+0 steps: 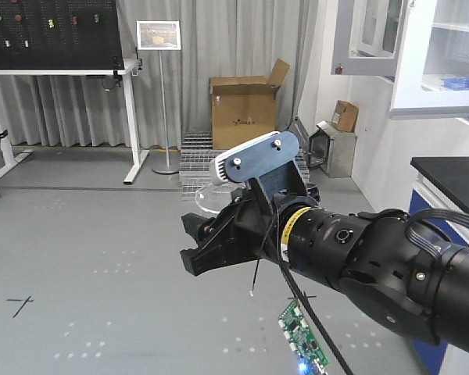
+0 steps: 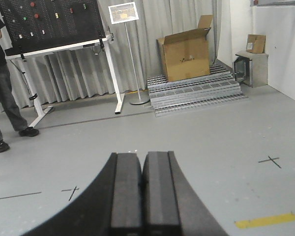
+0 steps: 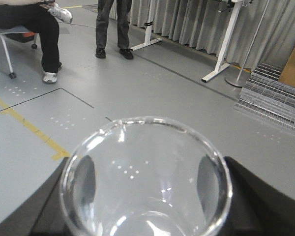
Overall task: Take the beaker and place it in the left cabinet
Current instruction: 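Carry the beaker in the right gripper toward the open cabinet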
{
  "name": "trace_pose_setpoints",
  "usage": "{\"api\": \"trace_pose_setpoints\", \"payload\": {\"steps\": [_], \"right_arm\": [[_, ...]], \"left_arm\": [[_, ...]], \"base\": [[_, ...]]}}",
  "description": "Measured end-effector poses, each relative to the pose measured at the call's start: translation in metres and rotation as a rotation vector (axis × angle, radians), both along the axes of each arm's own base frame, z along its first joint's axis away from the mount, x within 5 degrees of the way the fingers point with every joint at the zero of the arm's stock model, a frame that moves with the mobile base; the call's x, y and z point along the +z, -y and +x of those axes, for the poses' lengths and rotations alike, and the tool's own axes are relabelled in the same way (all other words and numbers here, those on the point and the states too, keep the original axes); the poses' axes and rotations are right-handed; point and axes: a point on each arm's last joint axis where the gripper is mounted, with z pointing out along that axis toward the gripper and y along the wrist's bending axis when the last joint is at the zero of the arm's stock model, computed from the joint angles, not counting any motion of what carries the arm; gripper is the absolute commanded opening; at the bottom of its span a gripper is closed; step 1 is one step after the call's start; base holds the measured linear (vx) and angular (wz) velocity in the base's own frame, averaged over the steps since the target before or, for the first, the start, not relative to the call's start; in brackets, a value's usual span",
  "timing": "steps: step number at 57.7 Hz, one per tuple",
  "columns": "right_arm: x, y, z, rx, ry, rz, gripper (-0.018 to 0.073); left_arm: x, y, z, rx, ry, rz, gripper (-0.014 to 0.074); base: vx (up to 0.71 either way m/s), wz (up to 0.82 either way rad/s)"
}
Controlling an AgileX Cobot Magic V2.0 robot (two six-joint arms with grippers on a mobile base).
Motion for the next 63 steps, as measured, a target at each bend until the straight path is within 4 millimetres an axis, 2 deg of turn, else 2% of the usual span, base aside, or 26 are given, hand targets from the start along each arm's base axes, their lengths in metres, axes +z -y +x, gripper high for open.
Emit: {"api": "trace_pose_setpoints", "payload": {"steps": [29,63], "right_arm": [[0.0,-0.0002,-0.0002,0.001,0.0,0.0,0.0155],[0.0,-0.0003,-0.0002,0.001,0.0,0.0,0.0155]], "left_arm": [[0.0,0.0,0.0,0.0,0.0,0.0,-0.0006],[0.0,0.0,0.0,0.0,0.0,0.0,-0.0006]], "base": [[0.51,-0.02],[0.52,0.17]]}}
